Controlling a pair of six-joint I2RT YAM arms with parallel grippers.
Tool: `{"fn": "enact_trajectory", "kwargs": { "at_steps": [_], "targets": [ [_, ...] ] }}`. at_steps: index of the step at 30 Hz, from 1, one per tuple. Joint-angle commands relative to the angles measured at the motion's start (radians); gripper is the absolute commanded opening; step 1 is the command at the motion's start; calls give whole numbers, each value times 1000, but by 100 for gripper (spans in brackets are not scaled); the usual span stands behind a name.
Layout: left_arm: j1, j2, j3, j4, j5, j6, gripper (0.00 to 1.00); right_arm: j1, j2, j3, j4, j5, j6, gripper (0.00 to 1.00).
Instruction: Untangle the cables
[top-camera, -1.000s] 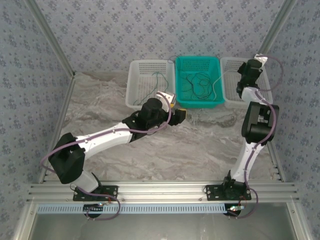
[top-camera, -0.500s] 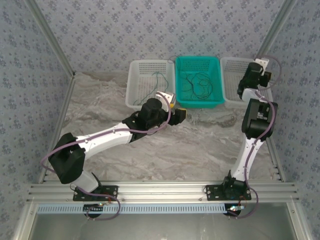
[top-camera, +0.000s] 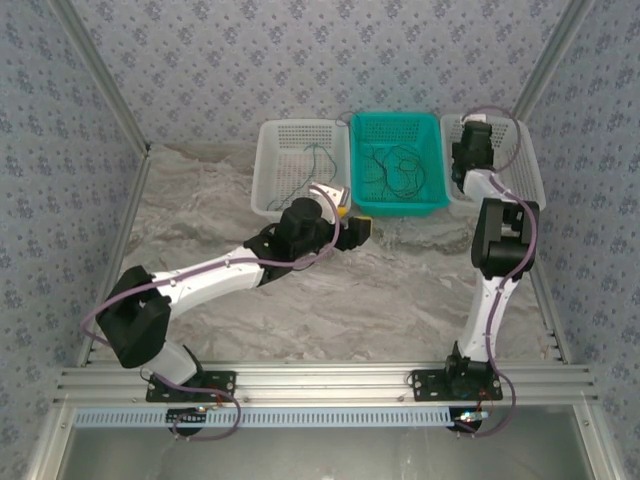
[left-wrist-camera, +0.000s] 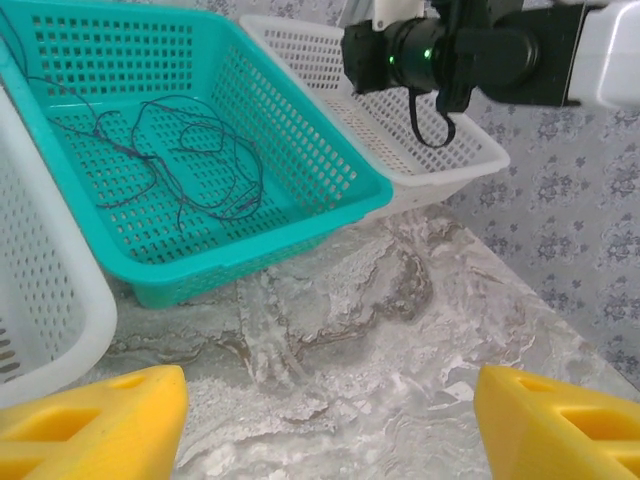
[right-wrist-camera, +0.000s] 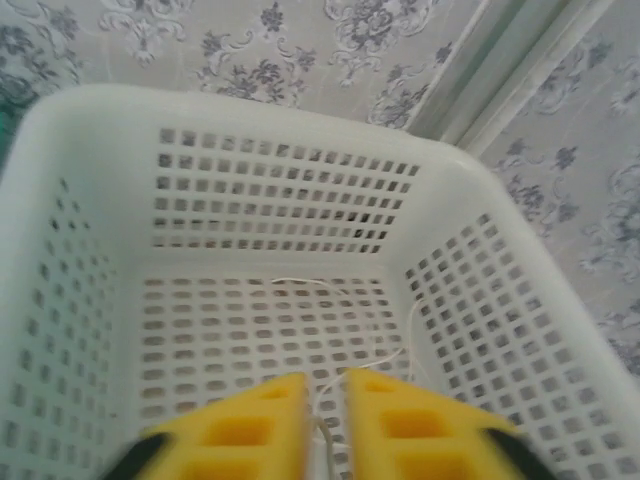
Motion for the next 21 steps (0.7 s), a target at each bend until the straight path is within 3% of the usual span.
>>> {"fn": "enact_trajectory", "kwargs": {
  "at_steps": [1,3,5,9,13,16,21],
  "targets": [
    [5,-99,-23,-32,-90,-31,76,-57,8,66,-191,46,185,70],
    [8,-146,-19,-151,-221,-56,76,-58,-63,-12,-145,40,210,91],
    [9,-193,-27,-253,-335,-66,79,-50,-144,-75,-106,0,222,96],
    [18,-327,-113,-364,-532,-50,99,-17,-309,-132,-161,-115,305,96],
    [60,-465,-213,-452,-660,-22,100,28,-507,-313,-166,-206,410,96],
    [116,-556,-289,-491,-746,14,99,81,-682,-552,-111,-255,433,96],
    [260,-640,-404,-462,-808,109,99,187,-971,-887,-130,-163,361,97]
  ]
}}
